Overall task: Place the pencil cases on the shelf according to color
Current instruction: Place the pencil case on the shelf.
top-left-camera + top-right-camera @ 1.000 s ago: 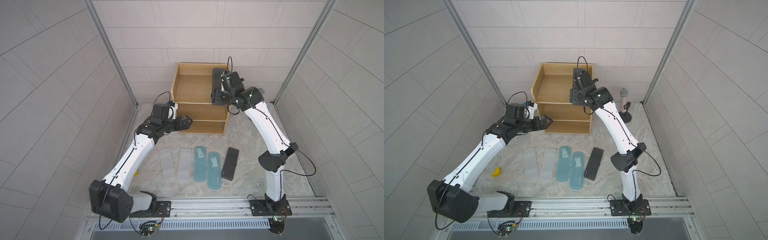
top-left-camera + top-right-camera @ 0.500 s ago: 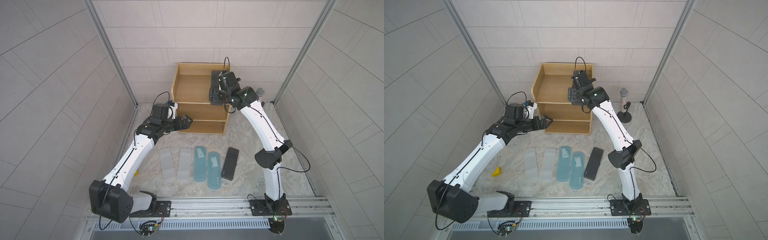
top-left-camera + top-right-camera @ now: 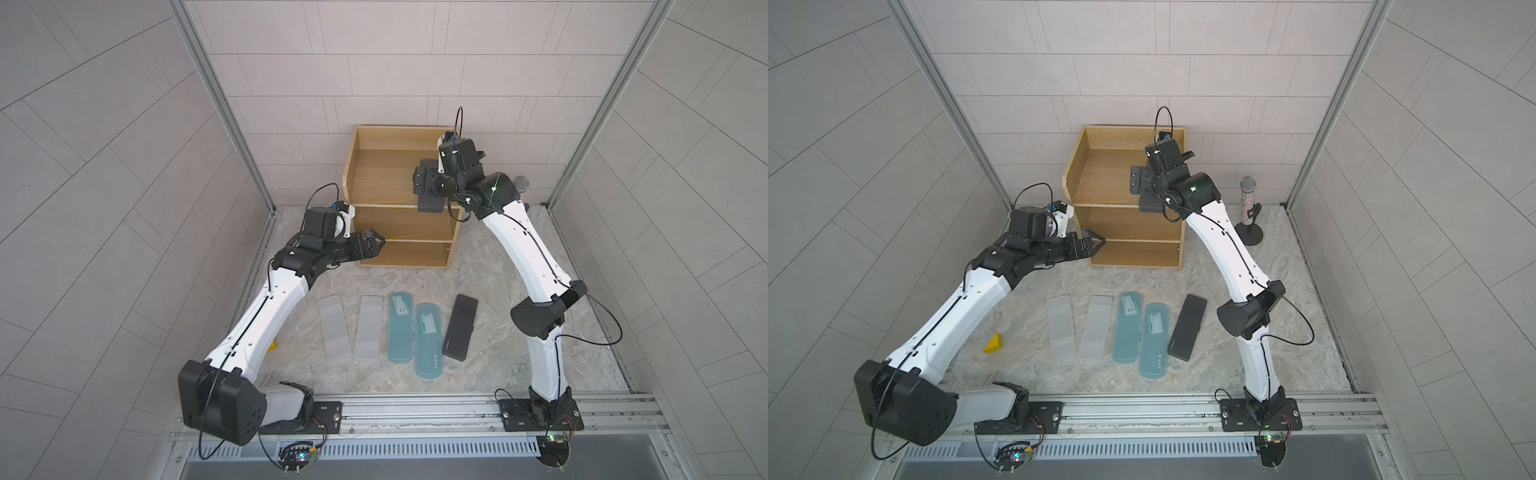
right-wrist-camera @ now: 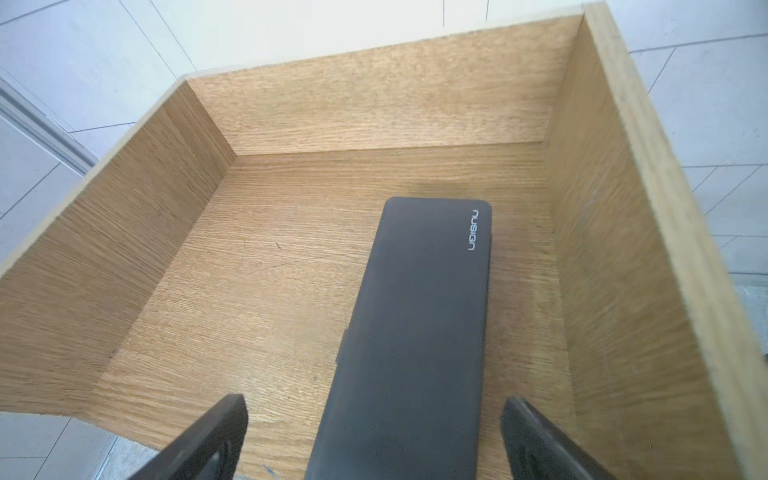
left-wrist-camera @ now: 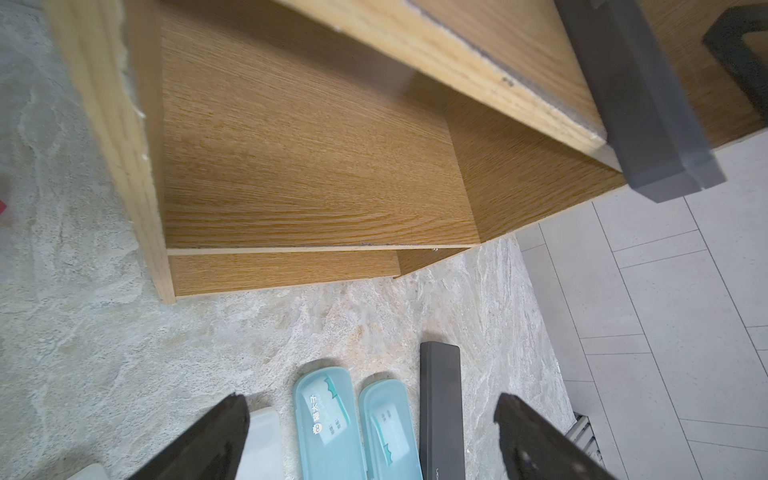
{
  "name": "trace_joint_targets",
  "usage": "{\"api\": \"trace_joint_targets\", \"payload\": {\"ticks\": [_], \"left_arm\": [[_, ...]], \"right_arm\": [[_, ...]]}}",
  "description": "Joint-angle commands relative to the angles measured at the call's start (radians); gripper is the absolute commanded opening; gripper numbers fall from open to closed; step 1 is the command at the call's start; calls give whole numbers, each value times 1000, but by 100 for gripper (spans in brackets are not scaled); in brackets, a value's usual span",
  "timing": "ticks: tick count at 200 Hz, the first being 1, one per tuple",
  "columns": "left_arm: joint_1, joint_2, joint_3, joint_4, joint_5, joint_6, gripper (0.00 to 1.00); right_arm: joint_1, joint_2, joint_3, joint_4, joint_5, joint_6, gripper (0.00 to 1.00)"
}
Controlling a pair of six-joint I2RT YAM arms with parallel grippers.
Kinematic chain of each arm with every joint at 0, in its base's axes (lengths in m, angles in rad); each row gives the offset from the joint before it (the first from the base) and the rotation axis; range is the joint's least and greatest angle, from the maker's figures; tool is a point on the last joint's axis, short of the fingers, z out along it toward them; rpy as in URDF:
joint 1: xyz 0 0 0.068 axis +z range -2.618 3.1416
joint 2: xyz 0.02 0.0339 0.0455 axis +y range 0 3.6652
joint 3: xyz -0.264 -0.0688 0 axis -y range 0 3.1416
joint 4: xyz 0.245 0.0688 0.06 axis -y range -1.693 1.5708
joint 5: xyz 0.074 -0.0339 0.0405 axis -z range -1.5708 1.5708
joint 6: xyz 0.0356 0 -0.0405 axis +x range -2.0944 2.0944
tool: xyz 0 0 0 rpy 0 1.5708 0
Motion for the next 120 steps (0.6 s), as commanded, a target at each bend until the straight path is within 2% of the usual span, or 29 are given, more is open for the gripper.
{"api": "trace_joint_targets", "payload": {"ticks": [1, 20, 33, 49, 70, 86, 120], "left_arm": [[5, -19, -1, 20, 0, 14, 100], [5, -26, -13, 7, -11, -8, 100], [5, -47, -50, 21, -13, -35, 100], [5, -79, -98, 40, -22, -58, 100], [5, -120, -136, 23, -37, -52, 100], [4, -147, -165, 14, -48, -36, 100], [5, -168, -209, 17, -56, -15, 100]], "right_arm": [[32, -136, -68, 31, -33, -44, 100], [55, -224, -216, 66, -58, -47, 98], [71, -291, -337, 106, -67, -41, 92], [85, -369, -500, 181, -93, -30, 82], [86, -438, -669, 262, -103, -9, 63], [86, -452, -735, 287, -97, -2, 50], [84, -404, -735, 291, -100, -7, 48]]}}
